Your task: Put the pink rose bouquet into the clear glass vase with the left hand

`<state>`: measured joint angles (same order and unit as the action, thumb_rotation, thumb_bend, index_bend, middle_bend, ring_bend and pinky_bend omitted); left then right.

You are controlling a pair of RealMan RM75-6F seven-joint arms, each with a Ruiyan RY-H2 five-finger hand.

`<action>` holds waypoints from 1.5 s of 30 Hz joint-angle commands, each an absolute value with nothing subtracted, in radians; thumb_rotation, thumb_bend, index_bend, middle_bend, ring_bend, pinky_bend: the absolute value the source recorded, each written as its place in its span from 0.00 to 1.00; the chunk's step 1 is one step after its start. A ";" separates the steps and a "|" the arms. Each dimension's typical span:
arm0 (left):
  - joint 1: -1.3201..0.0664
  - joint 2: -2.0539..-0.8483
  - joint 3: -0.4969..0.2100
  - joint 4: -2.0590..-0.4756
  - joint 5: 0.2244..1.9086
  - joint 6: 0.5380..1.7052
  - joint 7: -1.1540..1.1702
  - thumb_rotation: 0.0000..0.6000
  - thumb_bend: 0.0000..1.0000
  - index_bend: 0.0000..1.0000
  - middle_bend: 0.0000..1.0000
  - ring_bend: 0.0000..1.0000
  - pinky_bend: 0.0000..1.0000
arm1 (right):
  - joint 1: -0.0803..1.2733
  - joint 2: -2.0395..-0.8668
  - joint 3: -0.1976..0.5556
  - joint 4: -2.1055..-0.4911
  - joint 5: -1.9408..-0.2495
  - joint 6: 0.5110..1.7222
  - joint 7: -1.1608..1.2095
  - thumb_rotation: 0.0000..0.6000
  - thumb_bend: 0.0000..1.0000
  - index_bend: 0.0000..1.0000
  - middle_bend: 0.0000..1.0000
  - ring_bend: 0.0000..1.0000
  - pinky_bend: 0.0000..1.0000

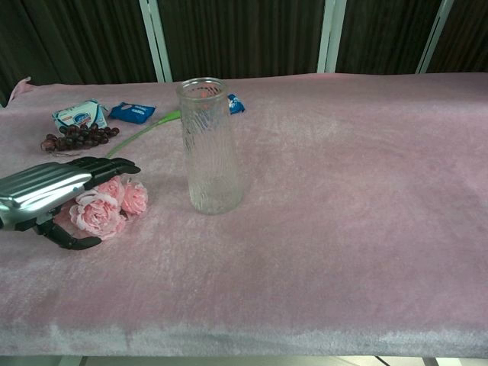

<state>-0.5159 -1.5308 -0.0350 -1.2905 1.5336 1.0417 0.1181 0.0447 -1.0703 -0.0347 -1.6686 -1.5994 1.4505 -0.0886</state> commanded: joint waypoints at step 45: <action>-0.442 -1.136 -0.315 -2.049 1.348 1.350 -0.540 1.00 0.44 0.85 0.82 0.62 0.38 | 0.037 -1.052 -0.043 -1.671 -1.623 1.470 -0.046 1.00 0.30 0.00 0.00 0.00 0.00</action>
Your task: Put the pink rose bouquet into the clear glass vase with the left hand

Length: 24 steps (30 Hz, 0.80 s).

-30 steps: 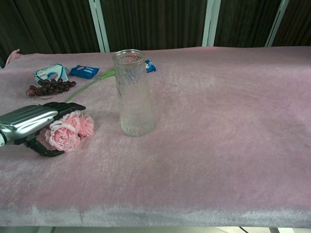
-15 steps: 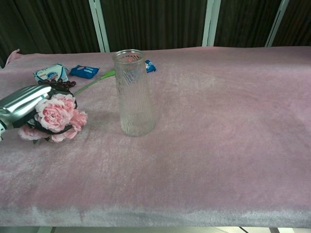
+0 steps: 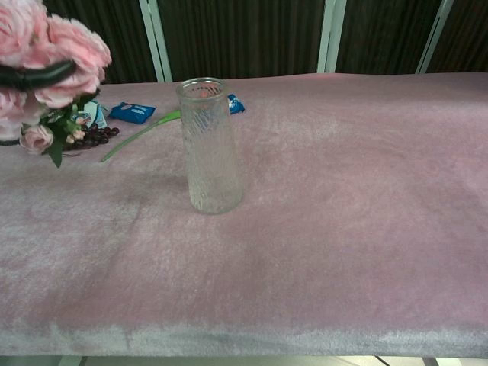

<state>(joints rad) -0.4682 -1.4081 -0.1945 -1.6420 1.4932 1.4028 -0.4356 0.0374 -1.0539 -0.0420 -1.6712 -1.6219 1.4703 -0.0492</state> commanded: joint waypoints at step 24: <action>-0.811 -1.038 -0.681 -2.356 0.572 1.238 -0.360 1.00 0.44 0.86 0.83 0.63 0.60 | 0.038 -1.030 -0.044 -1.665 -1.620 1.466 0.004 1.00 0.30 0.00 0.00 0.00 0.00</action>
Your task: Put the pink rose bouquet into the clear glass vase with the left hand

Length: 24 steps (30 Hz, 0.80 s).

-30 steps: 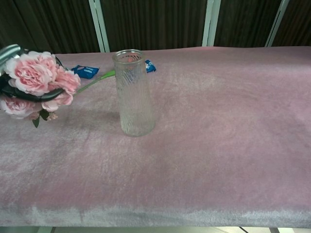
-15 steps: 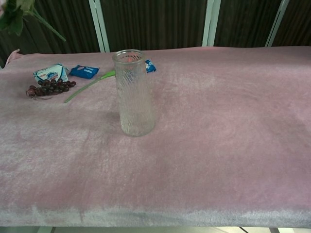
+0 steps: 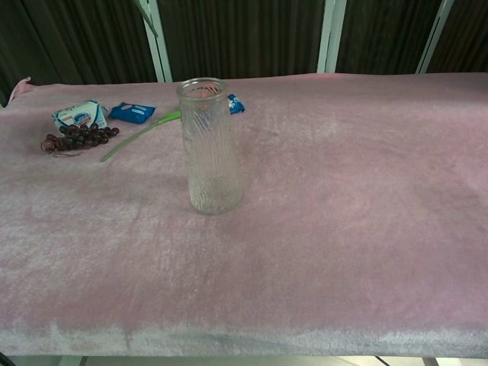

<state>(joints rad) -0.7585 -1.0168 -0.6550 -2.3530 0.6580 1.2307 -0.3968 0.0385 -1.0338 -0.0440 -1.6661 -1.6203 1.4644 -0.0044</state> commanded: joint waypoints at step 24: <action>-0.964 -1.077 -0.741 -2.332 0.202 1.213 -0.313 1.00 0.45 0.86 0.84 0.64 0.63 | 0.033 -1.020 -0.042 -1.661 -1.624 1.477 0.026 1.00 0.30 0.00 0.00 0.00 0.00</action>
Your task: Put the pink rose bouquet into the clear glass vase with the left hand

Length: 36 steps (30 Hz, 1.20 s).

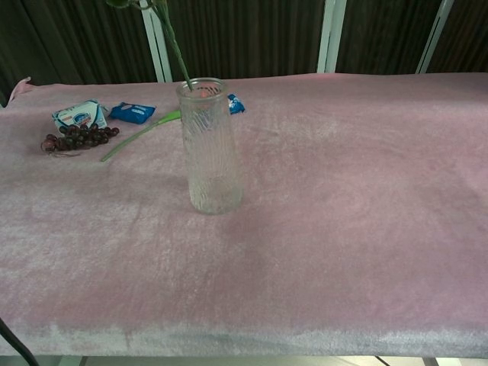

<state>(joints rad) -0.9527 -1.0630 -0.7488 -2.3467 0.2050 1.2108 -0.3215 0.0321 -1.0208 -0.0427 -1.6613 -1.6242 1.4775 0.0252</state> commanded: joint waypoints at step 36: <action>-0.869 -1.361 -0.600 -1.833 0.461 0.859 -0.496 1.00 0.39 0.36 0.60 0.37 0.35 | 0.010 -0.999 -0.043 -1.648 -1.639 1.522 0.081 1.00 0.30 0.00 0.00 0.00 0.00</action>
